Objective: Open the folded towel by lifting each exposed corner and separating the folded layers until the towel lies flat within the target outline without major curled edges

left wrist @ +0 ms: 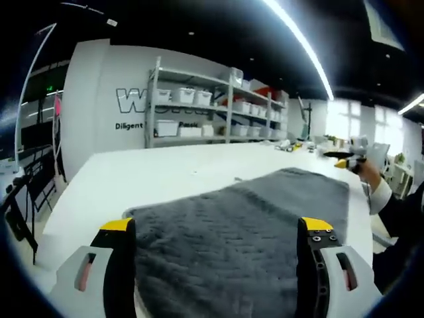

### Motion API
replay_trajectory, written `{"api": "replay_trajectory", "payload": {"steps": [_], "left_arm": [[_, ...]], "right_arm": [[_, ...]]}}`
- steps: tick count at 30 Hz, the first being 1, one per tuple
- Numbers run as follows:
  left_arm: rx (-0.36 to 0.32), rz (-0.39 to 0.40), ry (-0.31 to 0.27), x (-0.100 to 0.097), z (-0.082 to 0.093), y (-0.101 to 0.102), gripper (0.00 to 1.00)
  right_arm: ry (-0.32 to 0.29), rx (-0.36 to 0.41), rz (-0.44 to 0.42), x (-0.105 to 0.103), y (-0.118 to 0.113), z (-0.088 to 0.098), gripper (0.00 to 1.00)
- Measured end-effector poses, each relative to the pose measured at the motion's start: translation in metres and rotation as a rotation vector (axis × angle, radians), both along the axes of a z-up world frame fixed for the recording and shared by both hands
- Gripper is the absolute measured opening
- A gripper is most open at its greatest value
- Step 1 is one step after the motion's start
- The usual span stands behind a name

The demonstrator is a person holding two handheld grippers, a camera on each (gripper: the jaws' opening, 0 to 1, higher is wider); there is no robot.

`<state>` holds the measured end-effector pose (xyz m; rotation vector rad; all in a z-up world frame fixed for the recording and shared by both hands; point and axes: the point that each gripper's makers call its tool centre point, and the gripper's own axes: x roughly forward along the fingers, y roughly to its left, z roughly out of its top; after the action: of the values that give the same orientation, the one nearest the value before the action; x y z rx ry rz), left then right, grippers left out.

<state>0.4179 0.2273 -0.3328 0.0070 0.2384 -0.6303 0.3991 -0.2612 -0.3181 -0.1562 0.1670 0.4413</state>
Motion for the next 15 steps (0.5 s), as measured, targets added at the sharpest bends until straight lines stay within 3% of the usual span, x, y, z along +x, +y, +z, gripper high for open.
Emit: {"api": "replay_trajectory", "payload": {"steps": [7,9,15], "left_arm": [[0.048,0.023,-0.041,-0.023,0.005,-0.01,1.0],[0.044,0.025,-0.044,-0.031,0.006,-0.013,1.0],[0.005,0.034,-0.078,-0.048,0.013,-0.014,1.0]], "right_arm": [[-0.025,0.011,-0.005,-0.016,0.014,0.005,0.99],[-0.041,0.03,0.0,-0.022,0.018,0.008,0.98],[-0.043,-0.014,0.005,-0.03,0.025,0.012,0.96]]}}
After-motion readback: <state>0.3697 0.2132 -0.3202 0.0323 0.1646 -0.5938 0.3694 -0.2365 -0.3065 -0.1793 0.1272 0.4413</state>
